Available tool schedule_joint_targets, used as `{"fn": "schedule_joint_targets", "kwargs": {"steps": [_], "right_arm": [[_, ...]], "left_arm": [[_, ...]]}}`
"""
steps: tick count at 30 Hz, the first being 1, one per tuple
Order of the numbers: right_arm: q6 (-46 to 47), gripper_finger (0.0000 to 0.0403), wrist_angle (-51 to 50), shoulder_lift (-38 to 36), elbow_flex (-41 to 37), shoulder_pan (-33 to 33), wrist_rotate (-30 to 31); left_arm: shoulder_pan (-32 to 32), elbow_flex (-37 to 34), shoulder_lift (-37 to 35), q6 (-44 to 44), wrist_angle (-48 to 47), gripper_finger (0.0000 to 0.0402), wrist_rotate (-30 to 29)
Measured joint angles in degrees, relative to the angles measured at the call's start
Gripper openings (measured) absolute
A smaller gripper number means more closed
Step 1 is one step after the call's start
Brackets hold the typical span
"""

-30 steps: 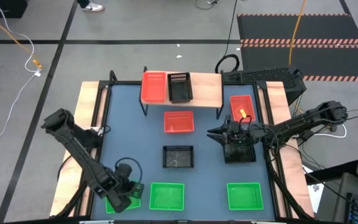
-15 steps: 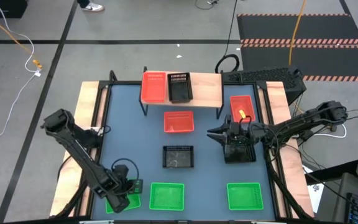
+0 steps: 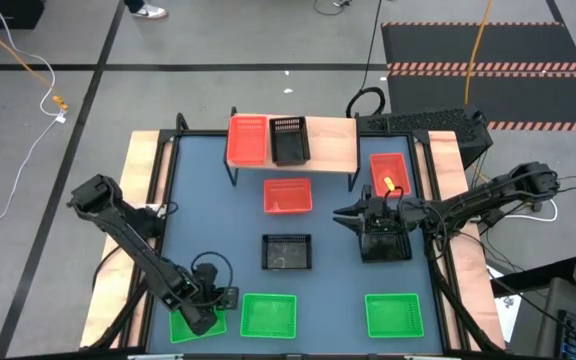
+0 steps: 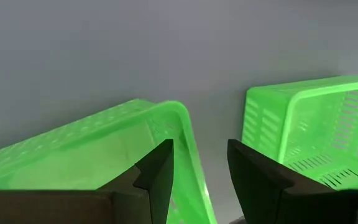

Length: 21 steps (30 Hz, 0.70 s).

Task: Stack baskets on shelf by color
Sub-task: Put the left green bin on the shelf

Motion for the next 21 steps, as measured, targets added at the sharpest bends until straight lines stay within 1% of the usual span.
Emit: {"fn": "schedule_joint_targets", "kwargs": {"steps": [3, 7, 10, 12, 14, 21], "right_arm": [[0.31, 0.0080, -0.01, 0.00, 0.00, 0.00, 0.00], [0.26, 0.0080, -0.39, 0.00, 0.00, 0.00, 0.00], [0.00, 0.0080, -0.29, 0.00, 0.02, 0.02, 0.00], [-0.06, 0.0080, 0.00, 0.00, 0.00, 0.02, 0.00], [-0.06, 0.0080, 0.00, 0.00, 0.02, 0.02, 0.00], [0.34, 0.0080, -0.33, 0.02, 0.01, 0.02, -0.02]], "left_arm": [[-0.01, -0.16, 1.86, 0.22, 0.60, 0.0152, 1.60], [0.34, -0.15, 3.96, 3.32, 3.34, 0.0152, 6.69], [0.39, -0.11, 4.06, 4.73, 5.43, 0.0151, 7.41], [0.37, -0.06, 4.08, 5.13, 6.21, 0.0143, 7.41], [0.37, 0.02, 4.08, 5.74, 6.01, 0.0124, 7.44], [0.37, 0.25, 4.03, 8.78, 5.70, 0.0029, 7.72]]}}
